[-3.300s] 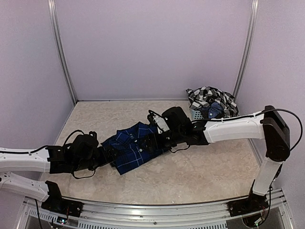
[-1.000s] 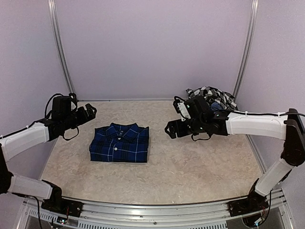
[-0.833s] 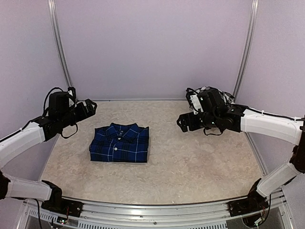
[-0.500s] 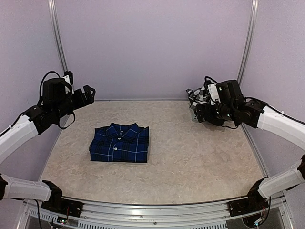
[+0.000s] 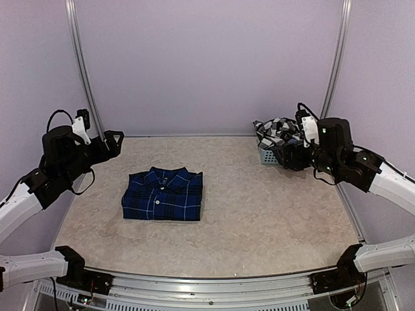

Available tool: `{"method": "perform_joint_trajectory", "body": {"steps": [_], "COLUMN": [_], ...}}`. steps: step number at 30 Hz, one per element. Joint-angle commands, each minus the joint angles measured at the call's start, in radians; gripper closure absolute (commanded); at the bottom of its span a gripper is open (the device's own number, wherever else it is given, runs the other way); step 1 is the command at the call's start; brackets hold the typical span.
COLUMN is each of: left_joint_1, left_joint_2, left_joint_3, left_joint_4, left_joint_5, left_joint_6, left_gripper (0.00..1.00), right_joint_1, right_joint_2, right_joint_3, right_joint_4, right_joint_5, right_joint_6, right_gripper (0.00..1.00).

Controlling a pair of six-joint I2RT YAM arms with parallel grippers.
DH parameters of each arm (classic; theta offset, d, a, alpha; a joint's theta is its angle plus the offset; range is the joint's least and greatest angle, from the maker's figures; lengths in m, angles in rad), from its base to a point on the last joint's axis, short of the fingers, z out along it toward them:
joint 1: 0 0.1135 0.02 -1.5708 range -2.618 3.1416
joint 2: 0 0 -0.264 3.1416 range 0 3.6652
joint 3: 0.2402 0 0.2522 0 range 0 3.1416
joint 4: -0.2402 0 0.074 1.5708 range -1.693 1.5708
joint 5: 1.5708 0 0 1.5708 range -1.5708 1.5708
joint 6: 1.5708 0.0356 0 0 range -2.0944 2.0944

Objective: Fold and stack the long sleeve shirts
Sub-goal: Reset both arms

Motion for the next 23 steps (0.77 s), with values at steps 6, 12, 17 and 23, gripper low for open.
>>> {"method": "perform_joint_trajectory", "body": {"steps": [6,12,17,23], "left_joint_1": [-0.029,-0.031,-0.031,-0.031], "left_joint_2": [-0.043,-0.034,-0.032,-0.023], "left_joint_3": [-0.021,-0.024,-0.024,-0.024], "left_joint_4": [0.049,0.049,0.05,0.047], "left_joint_5": [-0.086,-0.081,-0.081,-0.075], "left_joint_6": [0.043,0.041,0.04,0.037], "left_gripper": [0.01,0.01,0.01,0.01], "right_joint_1": [-0.001,-0.001,-0.001,-0.001], "right_joint_2": [-0.021,-0.021,-0.022,-0.013], "right_joint_3": [-0.017,-0.016,-0.013,-0.013], "right_joint_4": [0.069,0.068,0.066,0.068], "right_joint_5": [0.027,0.026,0.025,0.016], "right_joint_6": [-0.029,-0.036,-0.033,-0.029], "right_gripper": [0.01,0.01,0.01,0.01]}}
